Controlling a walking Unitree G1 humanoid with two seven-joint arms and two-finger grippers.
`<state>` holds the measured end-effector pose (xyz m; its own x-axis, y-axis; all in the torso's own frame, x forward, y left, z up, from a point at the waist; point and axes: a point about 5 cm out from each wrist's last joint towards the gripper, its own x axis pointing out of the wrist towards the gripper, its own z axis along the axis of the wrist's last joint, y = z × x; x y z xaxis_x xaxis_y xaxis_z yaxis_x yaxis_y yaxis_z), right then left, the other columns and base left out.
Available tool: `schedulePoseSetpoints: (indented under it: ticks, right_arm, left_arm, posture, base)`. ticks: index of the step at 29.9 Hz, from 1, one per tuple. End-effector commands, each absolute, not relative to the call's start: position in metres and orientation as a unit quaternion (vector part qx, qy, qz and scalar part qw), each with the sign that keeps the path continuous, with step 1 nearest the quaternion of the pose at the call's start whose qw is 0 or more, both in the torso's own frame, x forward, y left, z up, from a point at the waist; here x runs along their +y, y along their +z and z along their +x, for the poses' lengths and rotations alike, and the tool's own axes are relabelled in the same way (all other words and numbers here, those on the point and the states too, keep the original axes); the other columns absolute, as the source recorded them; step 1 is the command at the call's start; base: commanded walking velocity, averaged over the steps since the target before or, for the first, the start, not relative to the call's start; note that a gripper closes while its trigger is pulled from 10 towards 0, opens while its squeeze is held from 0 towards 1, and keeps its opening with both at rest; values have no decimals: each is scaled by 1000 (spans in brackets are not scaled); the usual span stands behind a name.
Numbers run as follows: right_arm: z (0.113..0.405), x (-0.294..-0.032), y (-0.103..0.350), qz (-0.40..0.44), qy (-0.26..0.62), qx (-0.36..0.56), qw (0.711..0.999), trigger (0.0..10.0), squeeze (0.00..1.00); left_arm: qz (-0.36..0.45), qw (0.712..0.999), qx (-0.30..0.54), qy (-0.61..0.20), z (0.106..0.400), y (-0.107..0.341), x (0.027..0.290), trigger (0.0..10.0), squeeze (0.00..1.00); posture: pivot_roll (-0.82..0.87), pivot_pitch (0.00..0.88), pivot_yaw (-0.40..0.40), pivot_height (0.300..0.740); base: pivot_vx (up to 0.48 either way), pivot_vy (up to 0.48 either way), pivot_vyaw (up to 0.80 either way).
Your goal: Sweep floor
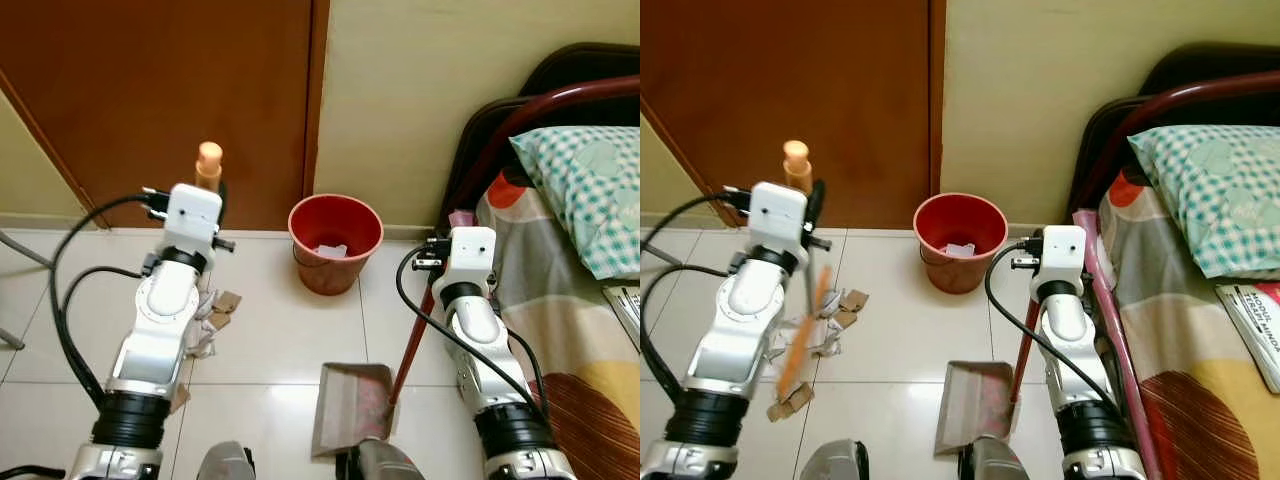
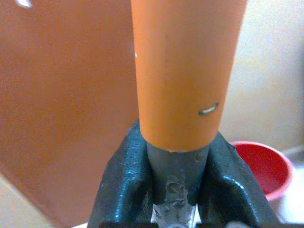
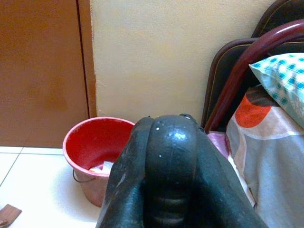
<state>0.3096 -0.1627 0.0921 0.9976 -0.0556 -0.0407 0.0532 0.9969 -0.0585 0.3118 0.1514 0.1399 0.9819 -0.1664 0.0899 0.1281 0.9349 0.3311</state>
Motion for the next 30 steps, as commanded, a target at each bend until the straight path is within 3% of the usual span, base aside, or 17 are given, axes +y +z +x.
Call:
schedulePoseSetpoints:
  ticks: [1,10,21,30]
  right_arm:
    - [312,-164,96,-32,-29,11,999,10000,0]
    - [314,-164,98,-31,-34,8,999,10000,0]
    - [327,-169,105,-30,-54,-5,998,10000,0]
    - [334,-165,105,-32,-55,-5,998,10000,0]
  left_arm:
    - [184,971,-106,-107,318,156,140,10000,0]
    - [203,955,-53,-210,317,125,112,10000,0]
    - [94,948,-19,-303,296,123,77,10000,0]
    - [-24,961,-29,-276,295,145,68,10000,0]
  posture:
    - [28,101,-58,740]
    - [12,106,-51,740]
    - [24,115,-45,740]
    - [32,124,-45,740]
  base:
    - [0,0,0]
    - [0,0,0]
    - [0,0,0]
    - [0,0,0]
